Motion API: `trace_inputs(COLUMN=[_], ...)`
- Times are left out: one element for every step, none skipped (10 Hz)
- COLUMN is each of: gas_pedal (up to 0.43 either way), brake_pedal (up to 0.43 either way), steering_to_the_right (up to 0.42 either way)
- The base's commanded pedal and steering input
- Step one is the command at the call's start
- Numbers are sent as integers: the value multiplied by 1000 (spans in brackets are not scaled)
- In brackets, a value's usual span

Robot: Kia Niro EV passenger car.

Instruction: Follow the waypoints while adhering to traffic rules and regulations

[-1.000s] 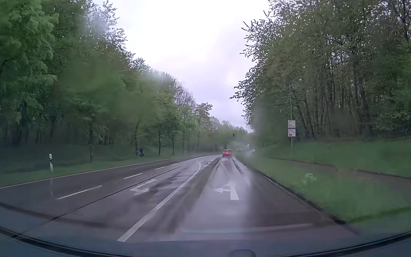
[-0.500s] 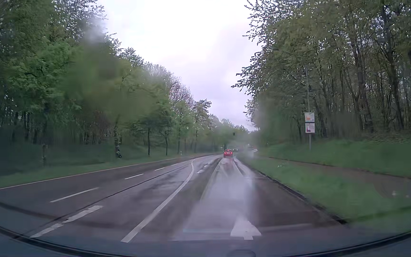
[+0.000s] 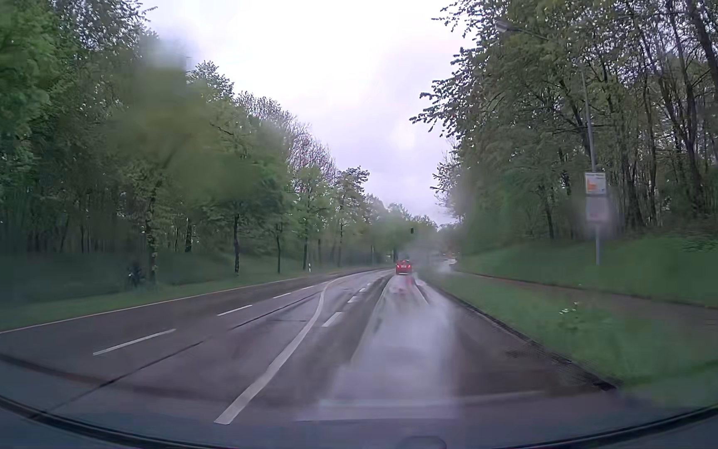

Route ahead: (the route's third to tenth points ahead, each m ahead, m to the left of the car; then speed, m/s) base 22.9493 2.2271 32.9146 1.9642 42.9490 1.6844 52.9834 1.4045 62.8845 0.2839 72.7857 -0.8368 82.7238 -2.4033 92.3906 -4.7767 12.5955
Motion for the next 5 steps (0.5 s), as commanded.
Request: trace_inputs(gas_pedal=[110, 110, 110, 110, 110], brake_pedal=[0, 0, 0, 0, 0], steering_to_the_right=[-14, -14, -14, -13, -13])
